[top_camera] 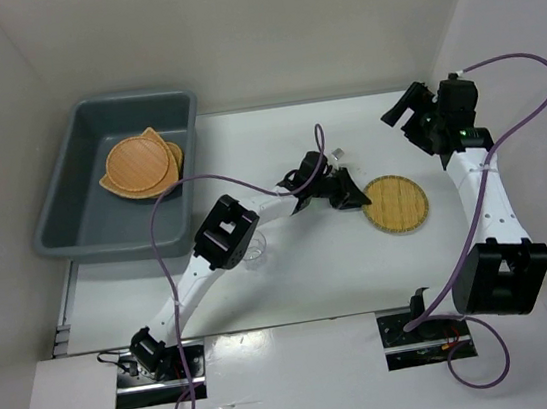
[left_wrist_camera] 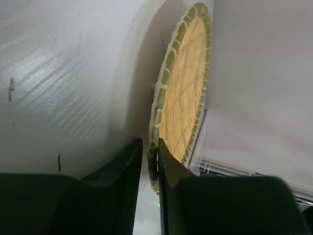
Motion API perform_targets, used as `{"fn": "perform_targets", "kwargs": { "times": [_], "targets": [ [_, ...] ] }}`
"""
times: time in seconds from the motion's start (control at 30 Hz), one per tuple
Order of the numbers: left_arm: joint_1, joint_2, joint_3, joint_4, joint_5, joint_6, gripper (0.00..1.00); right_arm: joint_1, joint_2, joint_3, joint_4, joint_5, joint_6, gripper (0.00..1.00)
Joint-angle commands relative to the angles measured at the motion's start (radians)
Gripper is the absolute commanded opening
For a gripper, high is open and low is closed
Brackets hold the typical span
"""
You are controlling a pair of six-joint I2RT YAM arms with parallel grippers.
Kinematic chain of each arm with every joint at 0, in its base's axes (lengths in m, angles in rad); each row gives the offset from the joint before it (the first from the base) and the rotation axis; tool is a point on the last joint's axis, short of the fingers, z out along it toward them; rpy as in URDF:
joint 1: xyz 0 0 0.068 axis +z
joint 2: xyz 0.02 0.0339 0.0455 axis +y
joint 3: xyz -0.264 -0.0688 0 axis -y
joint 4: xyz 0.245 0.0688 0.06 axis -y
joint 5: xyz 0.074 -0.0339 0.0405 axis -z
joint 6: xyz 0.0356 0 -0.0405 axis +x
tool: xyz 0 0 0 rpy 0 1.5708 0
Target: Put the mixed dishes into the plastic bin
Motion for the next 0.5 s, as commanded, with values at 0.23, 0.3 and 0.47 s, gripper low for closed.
{"fn": "perform_targets", "kwargs": {
  "times": [0.23,0.3,0.47],
  "targets": [
    [0.007,0.002,-0.003,-0.104,-0.099,0.062,0.03,-0.005,-0.076,0.014,0.062,0.008,0.018,1.0],
    [0.026,-0.064,-0.027,-0.153,-0.118,0.106,0.0,-0.005,-0.088,0.026,0.062,0.008,0.018,1.0],
    [0.124,-0.246,-0.007,-0.276,-0.179,0.224,0.0,-0.005,-0.134,0.059,0.1,0.05,0.027,1.0]
  ]
}}
